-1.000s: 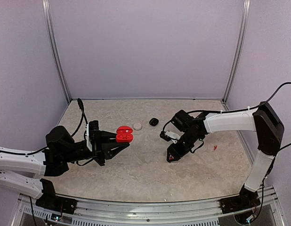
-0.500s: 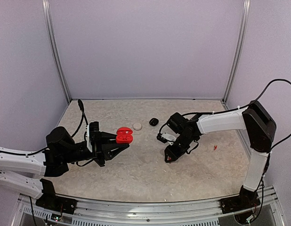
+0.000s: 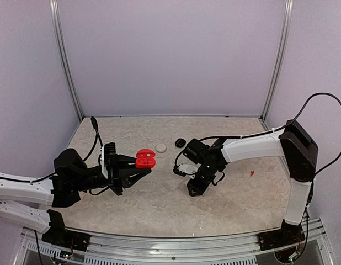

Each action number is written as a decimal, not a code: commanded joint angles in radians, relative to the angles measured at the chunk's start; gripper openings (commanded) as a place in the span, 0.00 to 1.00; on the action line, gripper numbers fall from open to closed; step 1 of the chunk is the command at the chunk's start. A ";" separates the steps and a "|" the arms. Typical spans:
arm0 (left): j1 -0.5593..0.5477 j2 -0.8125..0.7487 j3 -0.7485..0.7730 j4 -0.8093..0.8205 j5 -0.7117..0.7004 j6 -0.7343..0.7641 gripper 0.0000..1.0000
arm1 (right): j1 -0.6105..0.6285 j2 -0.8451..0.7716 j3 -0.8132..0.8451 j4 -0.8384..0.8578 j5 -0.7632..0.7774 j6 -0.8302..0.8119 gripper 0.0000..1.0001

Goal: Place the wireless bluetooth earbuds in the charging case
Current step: Pick up the left earbud from the center of the board.

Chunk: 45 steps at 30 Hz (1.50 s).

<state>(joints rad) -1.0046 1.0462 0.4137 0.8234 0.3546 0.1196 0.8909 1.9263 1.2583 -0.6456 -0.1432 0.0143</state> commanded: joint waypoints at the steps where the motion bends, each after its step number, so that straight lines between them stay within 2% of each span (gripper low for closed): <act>1: 0.007 -0.002 -0.003 0.042 0.001 -0.004 0.06 | 0.014 0.042 -0.008 -0.089 0.104 -0.048 0.33; 9: 0.006 0.001 0.002 0.040 0.004 -0.002 0.06 | 0.014 0.038 0.016 -0.125 0.136 -0.118 0.32; 24: 0.006 0.008 0.005 0.036 0.002 -0.004 0.06 | 0.043 0.041 0.063 -0.149 0.145 -0.127 0.14; 30: 0.008 -0.001 0.000 0.044 -0.033 -0.003 0.06 | 0.027 -0.060 0.099 -0.108 0.101 -0.093 0.10; 36: 0.010 -0.017 -0.007 0.065 -0.068 0.001 0.06 | 0.010 -0.202 0.101 0.003 0.060 -0.059 0.09; 45: 0.015 -0.017 -0.015 0.146 -0.086 0.030 0.05 | 0.025 -0.496 0.030 0.294 -0.138 -0.100 0.10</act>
<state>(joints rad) -0.9939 1.0435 0.4065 0.8974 0.2825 0.1215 0.9073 1.5429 1.3163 -0.5175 -0.1524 -0.0647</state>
